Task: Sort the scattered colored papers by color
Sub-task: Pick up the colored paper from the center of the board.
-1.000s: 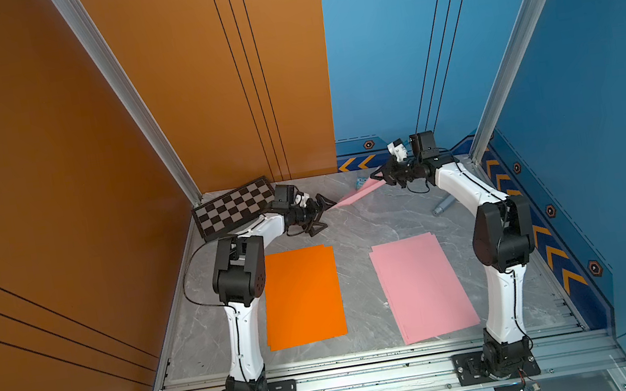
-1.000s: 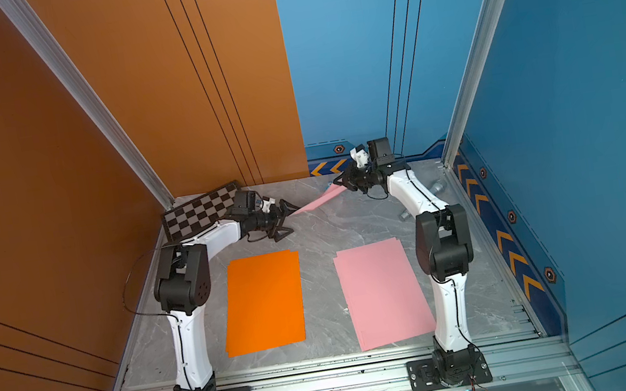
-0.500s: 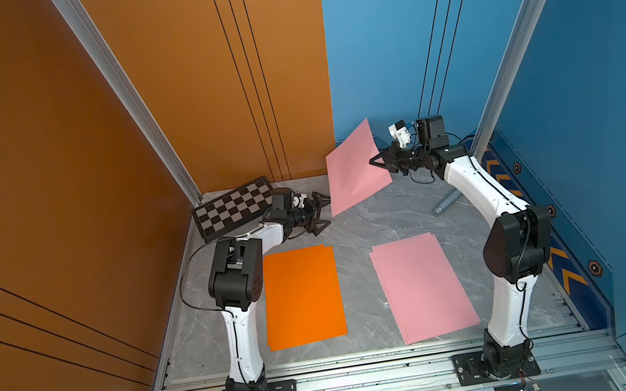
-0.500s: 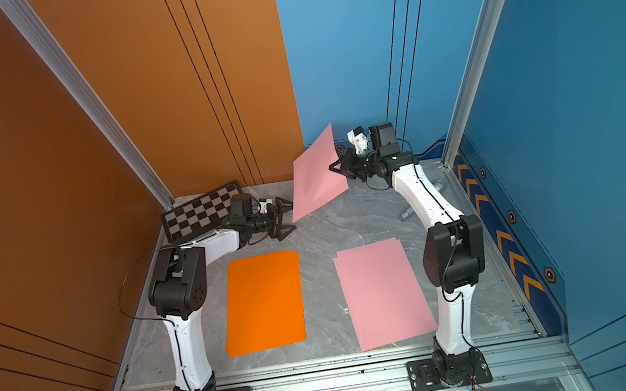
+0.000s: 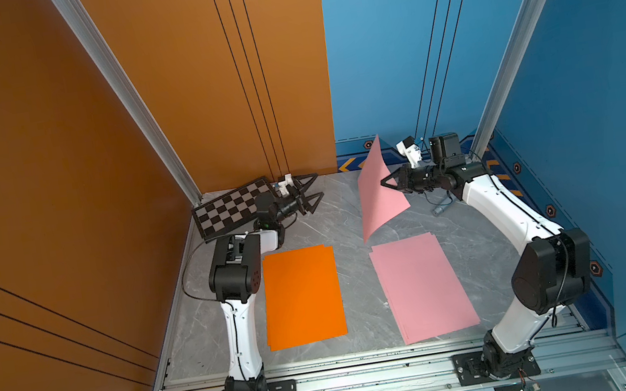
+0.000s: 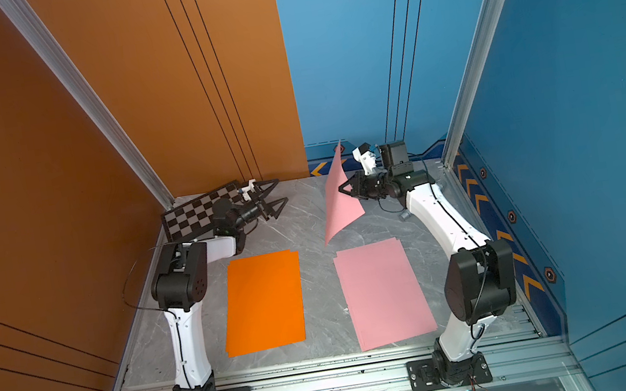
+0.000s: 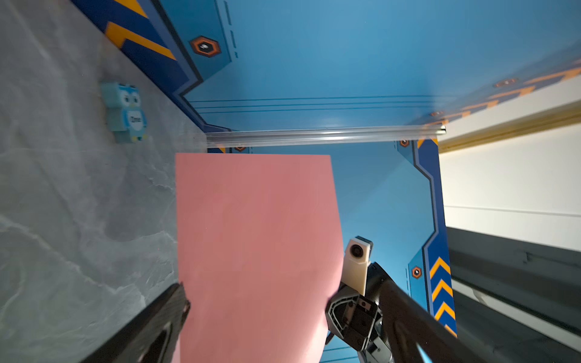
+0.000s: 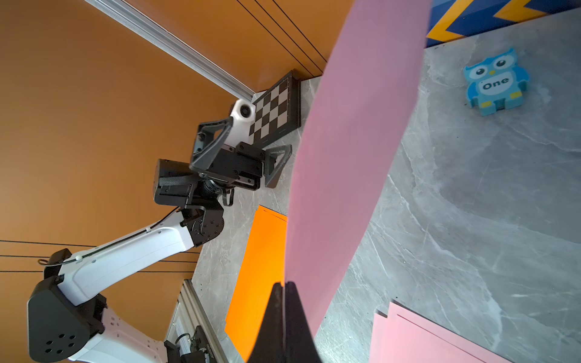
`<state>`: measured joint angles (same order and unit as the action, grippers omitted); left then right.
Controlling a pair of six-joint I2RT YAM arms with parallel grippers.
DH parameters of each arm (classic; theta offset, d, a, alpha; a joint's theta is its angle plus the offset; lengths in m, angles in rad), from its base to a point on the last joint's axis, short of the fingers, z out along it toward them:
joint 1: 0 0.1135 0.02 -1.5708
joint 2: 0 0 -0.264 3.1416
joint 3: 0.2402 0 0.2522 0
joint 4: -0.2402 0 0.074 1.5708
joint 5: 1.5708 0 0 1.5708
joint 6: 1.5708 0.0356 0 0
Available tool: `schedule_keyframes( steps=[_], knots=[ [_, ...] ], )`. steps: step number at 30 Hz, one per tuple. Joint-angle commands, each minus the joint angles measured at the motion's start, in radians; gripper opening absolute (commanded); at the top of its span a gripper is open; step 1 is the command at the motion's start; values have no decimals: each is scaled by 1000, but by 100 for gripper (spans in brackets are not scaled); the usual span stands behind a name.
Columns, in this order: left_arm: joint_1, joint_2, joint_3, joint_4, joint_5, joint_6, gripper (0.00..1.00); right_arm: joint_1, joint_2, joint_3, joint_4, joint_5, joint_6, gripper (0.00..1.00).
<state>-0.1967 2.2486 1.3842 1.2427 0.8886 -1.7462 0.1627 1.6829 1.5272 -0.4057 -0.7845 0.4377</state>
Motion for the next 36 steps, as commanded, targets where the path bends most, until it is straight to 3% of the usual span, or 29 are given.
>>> schedule_keyframes(
  steps=[1, 10, 15, 27, 36],
  knots=[
    [-44, 38, 45, 167, 54, -43, 98, -6, -41, 3, 26, -6, -12, 0],
    [-111, 79, 69, 167, 57, -44, 98, -14, -218, -100, 285, -50, 94, 0],
    [-130, 94, 70, 167, 57, -68, 98, -42, -282, -235, 545, -121, 256, 0],
    [-179, 58, 139, 167, 57, -154, 98, -84, -312, -493, 665, -122, 299, 0],
    [-176, 19, 128, 168, 57, -158, 99, -117, -329, -561, 604, -145, 260, 0]
  ],
)
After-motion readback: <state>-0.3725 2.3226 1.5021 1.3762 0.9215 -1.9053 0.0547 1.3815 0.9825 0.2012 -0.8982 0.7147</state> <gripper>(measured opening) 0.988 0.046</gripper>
